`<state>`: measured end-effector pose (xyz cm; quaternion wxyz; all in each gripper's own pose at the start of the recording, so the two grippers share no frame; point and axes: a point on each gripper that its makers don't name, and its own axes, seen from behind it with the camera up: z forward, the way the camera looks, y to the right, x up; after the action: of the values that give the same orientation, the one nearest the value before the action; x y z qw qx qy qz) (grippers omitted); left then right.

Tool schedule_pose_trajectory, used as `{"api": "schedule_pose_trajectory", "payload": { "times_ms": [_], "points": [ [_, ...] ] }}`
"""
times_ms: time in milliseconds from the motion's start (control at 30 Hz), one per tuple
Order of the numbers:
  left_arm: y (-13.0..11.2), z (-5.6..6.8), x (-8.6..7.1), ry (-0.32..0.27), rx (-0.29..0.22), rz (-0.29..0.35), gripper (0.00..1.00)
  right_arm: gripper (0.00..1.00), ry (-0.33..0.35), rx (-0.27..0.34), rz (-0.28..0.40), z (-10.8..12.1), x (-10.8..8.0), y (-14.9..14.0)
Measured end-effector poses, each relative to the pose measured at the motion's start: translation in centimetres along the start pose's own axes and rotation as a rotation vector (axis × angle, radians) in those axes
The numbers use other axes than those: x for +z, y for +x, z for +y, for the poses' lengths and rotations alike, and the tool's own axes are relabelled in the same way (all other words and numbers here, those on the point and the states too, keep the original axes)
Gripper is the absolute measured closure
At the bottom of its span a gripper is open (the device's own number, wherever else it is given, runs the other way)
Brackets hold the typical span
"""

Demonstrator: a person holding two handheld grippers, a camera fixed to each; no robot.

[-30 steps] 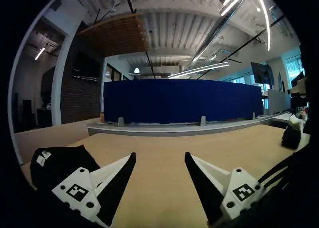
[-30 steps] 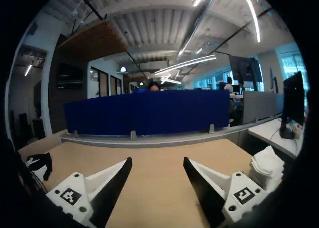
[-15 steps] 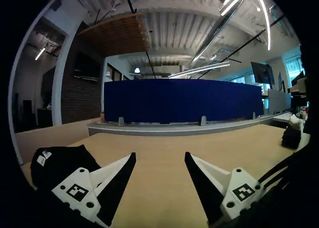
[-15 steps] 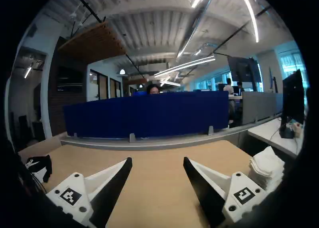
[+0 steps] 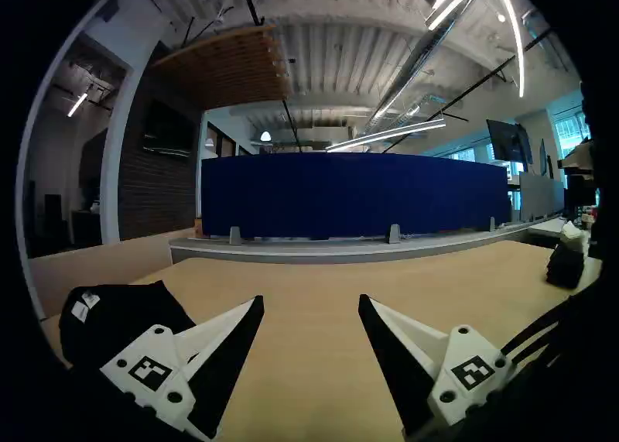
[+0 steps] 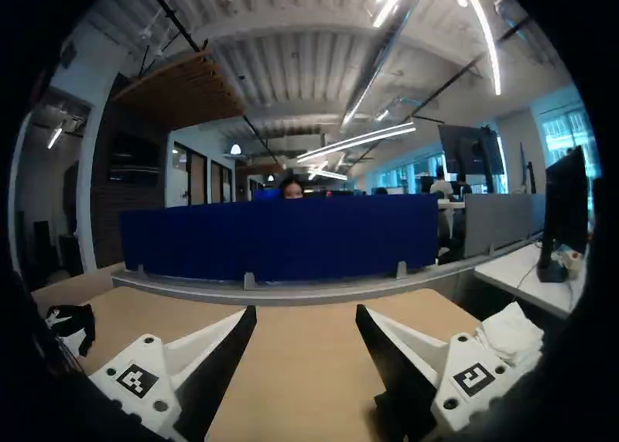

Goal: Fold towel

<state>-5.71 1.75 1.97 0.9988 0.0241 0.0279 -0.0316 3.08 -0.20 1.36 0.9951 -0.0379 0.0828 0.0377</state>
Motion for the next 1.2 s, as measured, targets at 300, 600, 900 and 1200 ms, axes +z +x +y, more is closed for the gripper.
{"api": "schedule_pose_trajectory", "payload": {
  "times_ms": [300,600,900,1200],
  "points": [
    [-0.1,0.0,-0.1,0.0,0.0,0.0,0.1,0.0,-0.062,-0.018,-0.002,2.7,0.6,-0.7],
    [-0.1,0.0,-0.2,0.0,0.0,0.0,0.1,0.0,-0.035,-0.012,0.004,2.7,0.6,-5.3],
    [-0.1,0.0,-0.3,0.0,0.0,0.0,0.09,0.0,-0.03,0.003,-0.002,3.5,0.8,-10.7],
    [-0.1,0.0,-0.3,0.0,0.0,0.0,0.1,0.0,0.003,0.004,-0.01,2.5,1.7,-13.4]
  ]
}}
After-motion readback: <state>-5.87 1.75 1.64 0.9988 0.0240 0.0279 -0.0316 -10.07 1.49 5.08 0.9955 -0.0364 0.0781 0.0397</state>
